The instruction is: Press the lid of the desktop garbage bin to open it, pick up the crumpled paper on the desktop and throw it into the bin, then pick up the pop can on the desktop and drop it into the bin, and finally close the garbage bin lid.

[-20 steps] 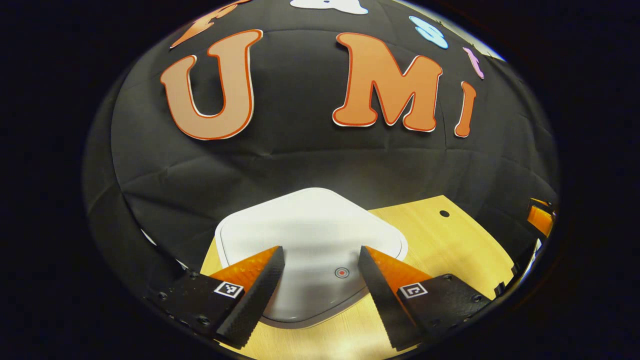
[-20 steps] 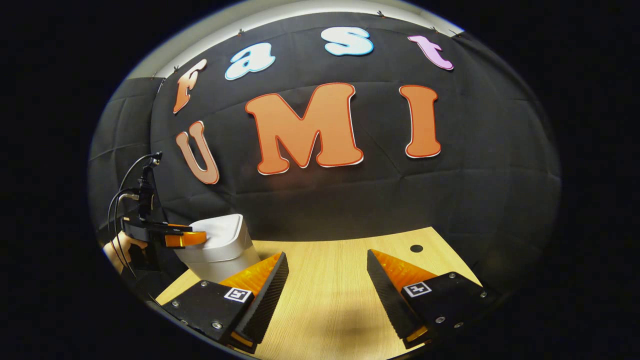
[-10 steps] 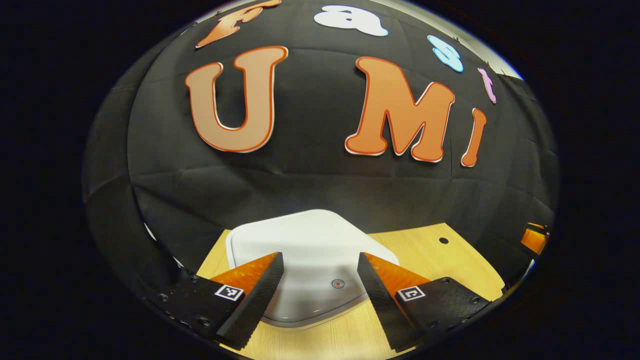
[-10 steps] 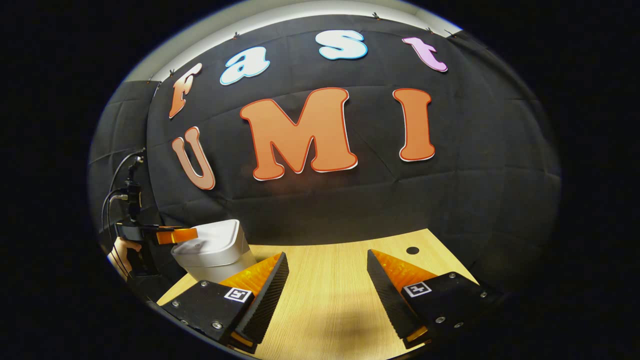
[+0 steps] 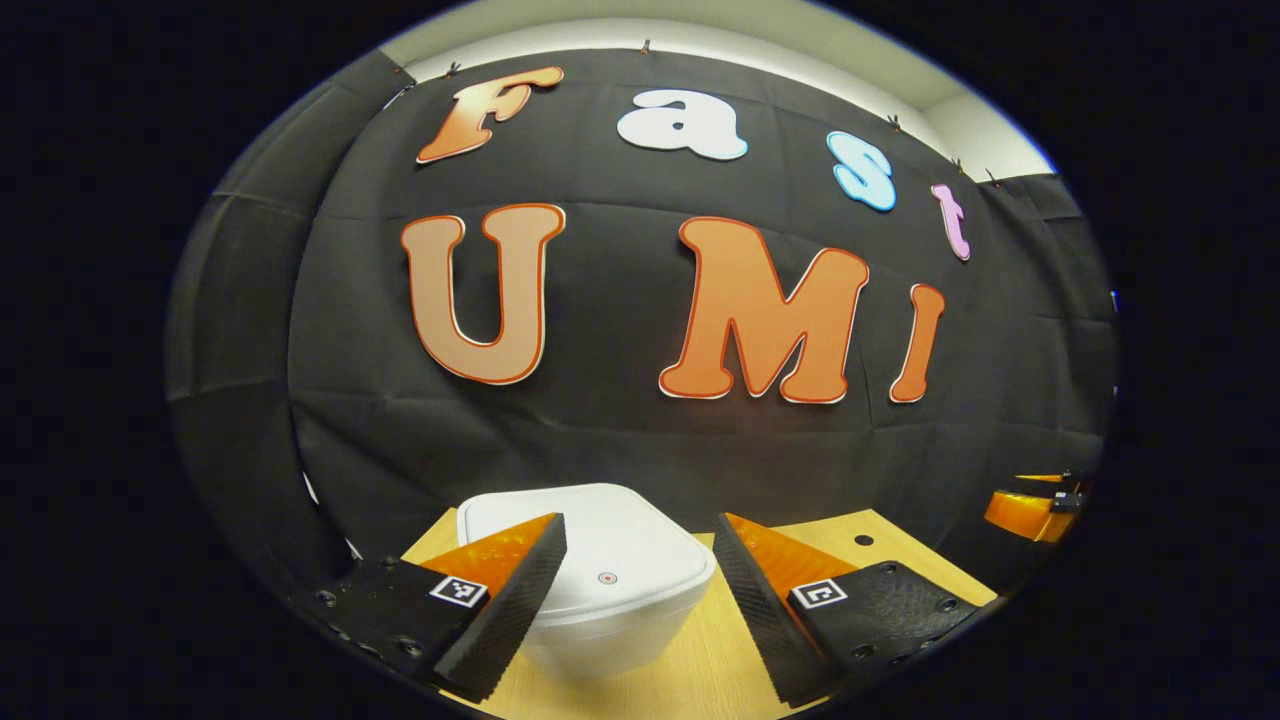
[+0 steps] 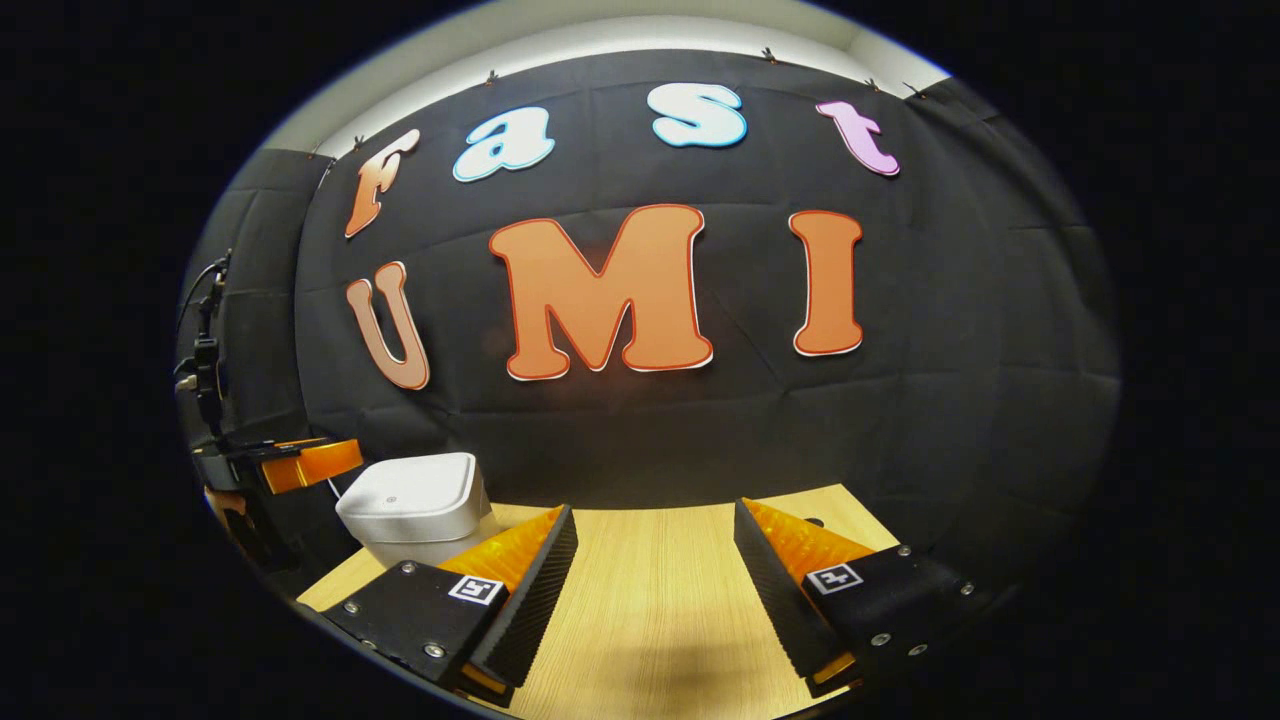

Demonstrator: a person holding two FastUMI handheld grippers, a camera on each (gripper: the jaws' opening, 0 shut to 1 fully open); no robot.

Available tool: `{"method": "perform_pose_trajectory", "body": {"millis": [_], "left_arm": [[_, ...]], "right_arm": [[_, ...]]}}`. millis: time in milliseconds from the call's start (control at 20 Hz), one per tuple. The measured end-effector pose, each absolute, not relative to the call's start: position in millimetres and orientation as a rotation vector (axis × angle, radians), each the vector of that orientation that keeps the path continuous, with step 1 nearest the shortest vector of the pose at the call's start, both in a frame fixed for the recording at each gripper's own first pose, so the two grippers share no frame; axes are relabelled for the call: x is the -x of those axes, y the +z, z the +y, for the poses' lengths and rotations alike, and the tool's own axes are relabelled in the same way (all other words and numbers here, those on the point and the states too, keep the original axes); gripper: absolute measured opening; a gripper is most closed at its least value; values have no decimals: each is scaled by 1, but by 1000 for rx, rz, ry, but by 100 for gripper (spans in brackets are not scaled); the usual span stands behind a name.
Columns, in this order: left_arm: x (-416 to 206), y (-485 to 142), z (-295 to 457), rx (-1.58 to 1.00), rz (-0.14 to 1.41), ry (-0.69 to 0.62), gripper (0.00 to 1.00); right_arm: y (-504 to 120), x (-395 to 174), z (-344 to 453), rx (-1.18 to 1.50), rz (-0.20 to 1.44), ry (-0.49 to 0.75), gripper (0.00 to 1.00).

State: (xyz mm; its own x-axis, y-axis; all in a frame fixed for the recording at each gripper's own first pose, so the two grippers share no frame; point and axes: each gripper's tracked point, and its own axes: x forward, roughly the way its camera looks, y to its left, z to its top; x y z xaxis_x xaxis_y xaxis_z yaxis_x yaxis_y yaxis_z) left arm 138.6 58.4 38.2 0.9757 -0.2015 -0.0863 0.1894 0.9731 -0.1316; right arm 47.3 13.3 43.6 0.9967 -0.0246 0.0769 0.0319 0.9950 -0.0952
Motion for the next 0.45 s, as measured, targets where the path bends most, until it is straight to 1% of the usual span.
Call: {"method": "perform_pose_trajectory", "body": {"millis": [200,450], "left_arm": [[-122,32,55,77,88,-185,94],[-121,25,51,127,94,-197,94]], "right_arm": [[45,-47,18,96,-82,-22,94],[45,-44,20,100,-84,-21,94]]}}
